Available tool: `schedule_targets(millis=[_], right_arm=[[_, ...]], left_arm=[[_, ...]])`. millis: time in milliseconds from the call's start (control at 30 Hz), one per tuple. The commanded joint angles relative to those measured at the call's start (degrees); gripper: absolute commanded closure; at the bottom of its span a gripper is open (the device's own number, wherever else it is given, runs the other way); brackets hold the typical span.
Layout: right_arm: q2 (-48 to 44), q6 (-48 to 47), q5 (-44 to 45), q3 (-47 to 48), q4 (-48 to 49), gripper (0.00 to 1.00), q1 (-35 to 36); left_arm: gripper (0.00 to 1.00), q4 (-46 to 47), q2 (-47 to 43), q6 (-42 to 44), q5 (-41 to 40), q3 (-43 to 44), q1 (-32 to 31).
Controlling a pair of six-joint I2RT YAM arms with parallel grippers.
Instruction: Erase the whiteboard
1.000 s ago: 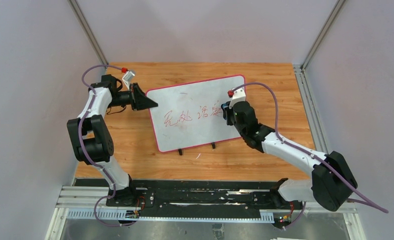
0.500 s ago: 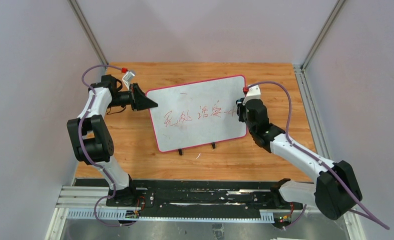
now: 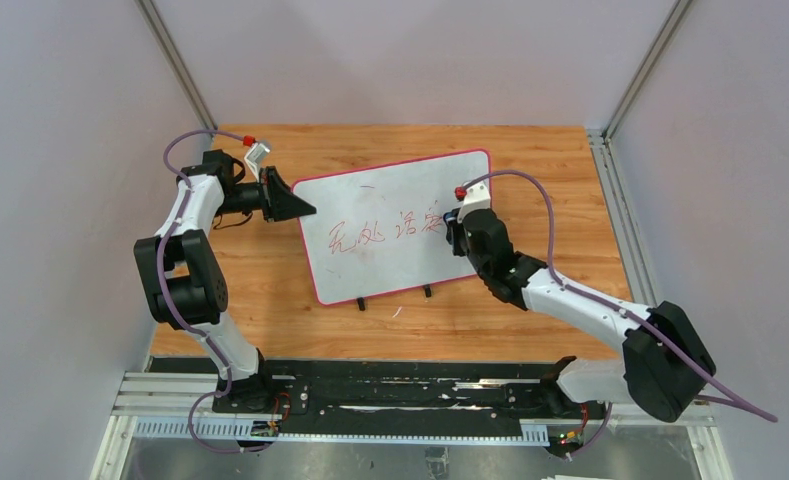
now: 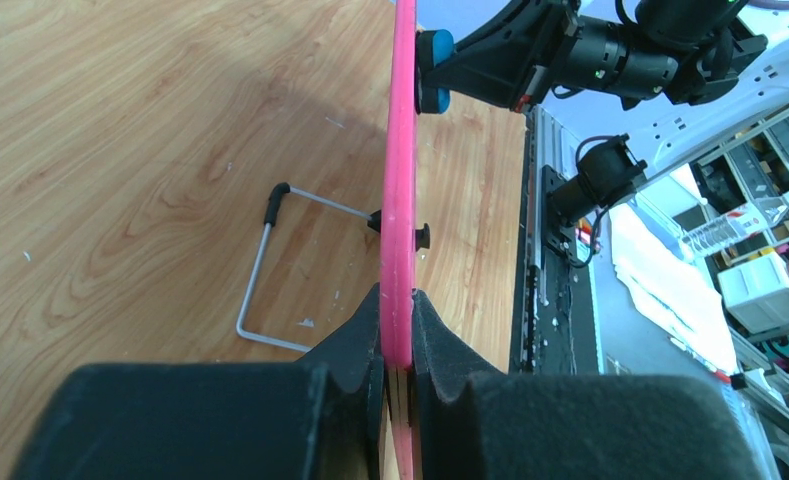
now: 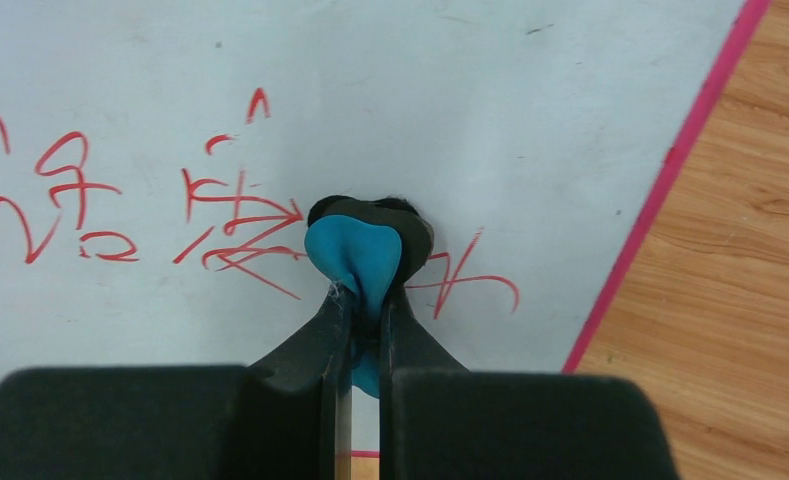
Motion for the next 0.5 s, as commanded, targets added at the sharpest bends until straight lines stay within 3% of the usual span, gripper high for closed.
schedule_targets(millis=[0, 167, 467], right_arm=[[2.42, 1.09, 0.63, 1.8, 1.48, 0.99, 2.63], [2.81, -0.45, 4.69, 1.04, -0.55, 0.99, 1.07], [-3.57, -1.53, 3.05, -3.43, -1.65, 0.99, -9.07]], left_arm=[[1.0, 3.63, 0.04, 4.95, -5.41, 1.27, 0.14], [1.0, 3.64, -0.39, 5.03, -5.74, 1.0, 0.17], [1.0, 3.58, -0.76, 5.32, -6.09, 0.92, 0.15]])
